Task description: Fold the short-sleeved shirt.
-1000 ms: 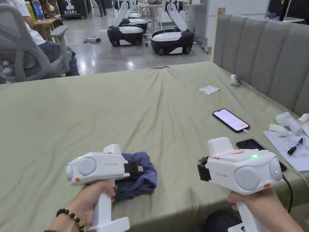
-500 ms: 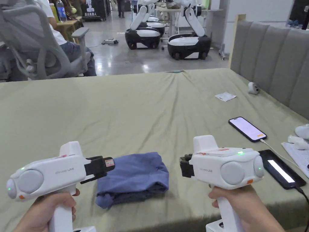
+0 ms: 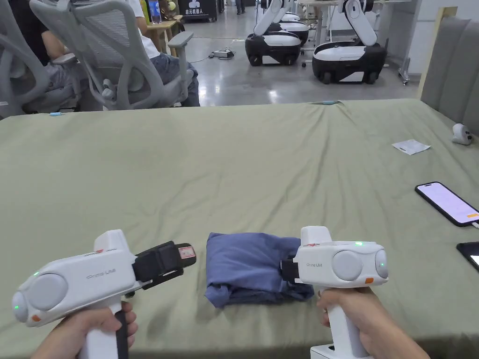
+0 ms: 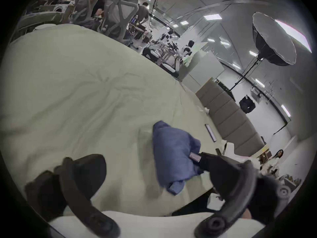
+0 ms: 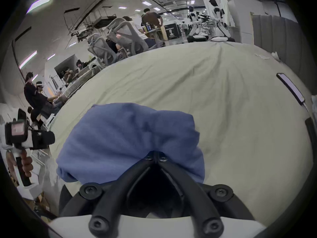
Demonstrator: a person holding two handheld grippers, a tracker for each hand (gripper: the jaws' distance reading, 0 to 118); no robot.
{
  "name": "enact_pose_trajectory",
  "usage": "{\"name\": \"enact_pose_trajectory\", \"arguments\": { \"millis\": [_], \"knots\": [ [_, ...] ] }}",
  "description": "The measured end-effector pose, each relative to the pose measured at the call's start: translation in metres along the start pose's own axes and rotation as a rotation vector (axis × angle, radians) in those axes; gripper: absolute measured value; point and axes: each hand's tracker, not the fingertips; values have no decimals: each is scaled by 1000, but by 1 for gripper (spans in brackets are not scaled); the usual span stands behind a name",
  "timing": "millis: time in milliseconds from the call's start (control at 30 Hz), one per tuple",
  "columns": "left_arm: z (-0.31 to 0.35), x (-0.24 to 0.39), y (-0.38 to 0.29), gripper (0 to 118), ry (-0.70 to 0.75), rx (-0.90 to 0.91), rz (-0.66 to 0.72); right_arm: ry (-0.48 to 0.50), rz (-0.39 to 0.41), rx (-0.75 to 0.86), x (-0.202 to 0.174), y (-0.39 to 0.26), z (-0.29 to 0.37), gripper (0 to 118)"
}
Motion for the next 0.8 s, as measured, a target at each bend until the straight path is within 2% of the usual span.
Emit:
{"name": "enact_pose_trajectory", "arguments": {
  "millis": [100, 133, 200, 333, 367, 433, 500, 567, 667, 800],
  "knots": [
    [-46, -5, 6, 115, -22, -81, 63, -2, 13, 5, 0, 0, 0, 0],
    [-63, -4, 5, 111, -32, -113, 79, 7, 4, 6, 3, -1, 1, 0],
    [-89, -1, 2, 95, -62, -165, 66, 27, -25, 11, 7, -3, 1, 0],
    [-134, 6, -8, 87, 33, -255, 75, 51, -43, 17, 13, -5, 1, 0],
    [-135, 9, -9, 82, 22, -234, 65, 51, -42, 16, 13, -4, 1, 0],
    [-132, 14, -4, 58, 30, -204, 33, 49, -36, 20, 13, -5, 1, 0],
    [-126, 12, -1, 48, 2, -219, 20, 49, -36, 21, 12, -5, 1, 0],
    [-121, 8, 3, 41, -13, -235, 12, 46, -11, 21, 7, -2, 2, 0],
    [-112, -4, 12, 39, -35, -242, 16, 15, 38, 41, -14, 8, 10, 0],
    [-81, -37, 43, 39, -25, -223, -21, -35, 180, 173, -68, 30, 16, 0]
  ]
}}
